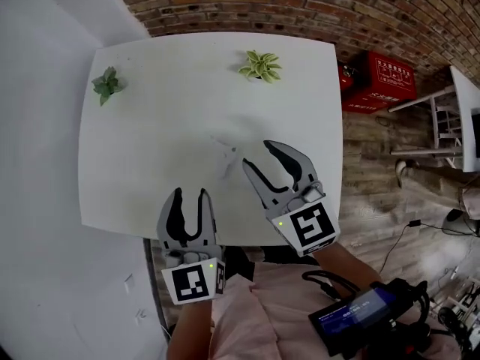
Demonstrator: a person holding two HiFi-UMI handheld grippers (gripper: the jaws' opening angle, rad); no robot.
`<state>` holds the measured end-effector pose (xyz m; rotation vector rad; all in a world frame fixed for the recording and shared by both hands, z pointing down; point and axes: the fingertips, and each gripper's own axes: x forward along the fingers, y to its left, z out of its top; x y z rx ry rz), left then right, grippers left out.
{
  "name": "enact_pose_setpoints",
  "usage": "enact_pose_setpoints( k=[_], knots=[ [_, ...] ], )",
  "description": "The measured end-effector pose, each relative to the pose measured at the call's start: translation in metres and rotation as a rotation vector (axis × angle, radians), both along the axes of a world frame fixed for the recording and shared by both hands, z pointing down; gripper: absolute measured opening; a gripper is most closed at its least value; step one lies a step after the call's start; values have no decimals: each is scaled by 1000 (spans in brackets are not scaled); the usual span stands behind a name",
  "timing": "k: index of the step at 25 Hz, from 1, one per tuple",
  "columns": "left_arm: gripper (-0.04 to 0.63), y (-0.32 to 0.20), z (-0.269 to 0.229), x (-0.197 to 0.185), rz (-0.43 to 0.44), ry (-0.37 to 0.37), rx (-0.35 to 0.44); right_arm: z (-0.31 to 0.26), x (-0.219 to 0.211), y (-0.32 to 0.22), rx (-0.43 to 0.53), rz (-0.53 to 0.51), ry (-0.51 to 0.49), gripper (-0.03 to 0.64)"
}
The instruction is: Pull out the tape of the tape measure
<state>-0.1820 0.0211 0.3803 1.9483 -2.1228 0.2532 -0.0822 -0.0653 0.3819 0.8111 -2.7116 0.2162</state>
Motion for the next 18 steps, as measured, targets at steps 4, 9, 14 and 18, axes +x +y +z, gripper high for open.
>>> enact_pose_setpoints(
  k=[4,9,14,18],
  knots=[
    [181,-7,37,8,35,49,-59,30,5,3,-38,5,46,195],
    [183,-23,72,11,75,89,-87,57,9,-1,-57,7,84,195],
    [190,-31,98,16,116,120,-138,74,11,-4,-89,19,106,195],
    [192,-33,109,23,152,142,-167,78,11,-7,-86,22,113,195]
  ],
)
